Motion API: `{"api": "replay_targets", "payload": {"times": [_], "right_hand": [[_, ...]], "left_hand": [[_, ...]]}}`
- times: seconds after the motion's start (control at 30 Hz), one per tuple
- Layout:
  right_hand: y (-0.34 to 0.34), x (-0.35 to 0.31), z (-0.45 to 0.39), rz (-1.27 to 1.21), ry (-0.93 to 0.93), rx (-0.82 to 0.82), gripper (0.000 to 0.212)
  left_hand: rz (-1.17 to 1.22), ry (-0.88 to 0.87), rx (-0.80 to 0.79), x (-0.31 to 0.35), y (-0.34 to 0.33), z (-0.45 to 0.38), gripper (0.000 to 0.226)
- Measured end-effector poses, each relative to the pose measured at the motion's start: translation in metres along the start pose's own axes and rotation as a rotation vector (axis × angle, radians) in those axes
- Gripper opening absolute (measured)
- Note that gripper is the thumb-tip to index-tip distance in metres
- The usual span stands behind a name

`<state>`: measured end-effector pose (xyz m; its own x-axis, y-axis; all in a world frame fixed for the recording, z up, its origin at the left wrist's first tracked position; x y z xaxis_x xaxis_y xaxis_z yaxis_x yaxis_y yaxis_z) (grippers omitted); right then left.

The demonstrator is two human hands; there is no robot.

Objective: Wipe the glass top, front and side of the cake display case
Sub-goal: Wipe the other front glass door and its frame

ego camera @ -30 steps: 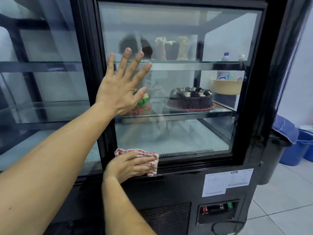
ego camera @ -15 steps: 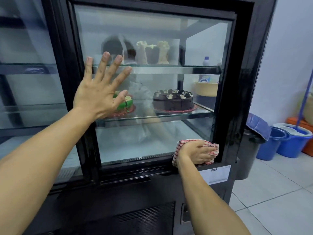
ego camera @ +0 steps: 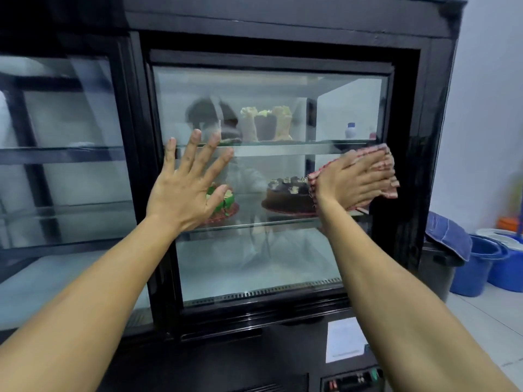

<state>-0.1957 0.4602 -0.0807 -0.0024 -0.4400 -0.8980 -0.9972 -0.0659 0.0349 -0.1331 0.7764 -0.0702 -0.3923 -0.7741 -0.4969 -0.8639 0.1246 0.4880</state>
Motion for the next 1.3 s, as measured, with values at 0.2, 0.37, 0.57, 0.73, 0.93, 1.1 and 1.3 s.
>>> {"api": "replay_targets", "payload": {"times": [0.2,0.37,0.57,0.73,0.93,1.1,1.3], "right_hand": [[-0.001,-0.116,-0.01,0.185,0.428,-0.013,0.068],[-0.024,-0.175,0.057,0.143,0.74,-0.097,0.071],[-0.051,-0.211,0.129,0.21,1.19,-0.182,0.065],[-0.05,-0.223,0.133,0.219,1.448,-0.134,0.056],[-0.05,-0.227,0.133,0.147,1.413,-0.083,0.053],[-0.029,-0.179,0.064,0.201,1.056,-0.084,0.061],[-0.016,-0.147,0.032,0.1,0.644,-0.096,0.062]], "left_hand": [[-0.021,0.009,-0.008,0.0,0.003,0.0,0.073],[-0.025,-0.073,0.053,-0.022,0.026,-0.007,0.067],[-0.015,0.094,0.226,-0.1,0.062,-0.019,0.068],[0.105,0.17,0.267,-0.102,0.061,-0.019,0.075],[0.155,0.196,0.276,-0.104,0.061,-0.019,0.078],[0.204,0.326,0.311,-0.11,0.057,-0.014,0.083],[0.201,0.344,0.305,-0.108,0.057,-0.013,0.082]]}}
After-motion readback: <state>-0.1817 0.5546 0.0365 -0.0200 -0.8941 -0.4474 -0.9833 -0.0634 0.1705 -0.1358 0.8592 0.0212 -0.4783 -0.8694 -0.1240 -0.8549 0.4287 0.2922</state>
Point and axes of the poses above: each hand's wrist, its own z-axis away from the middle knuckle, its own y-axis out of the back of the hand, x = y × z, the point moved 4 cm from there along -z, towards the middle knuckle, and after that the axes turned 11 degrees about -x, right-handed, at the moved point
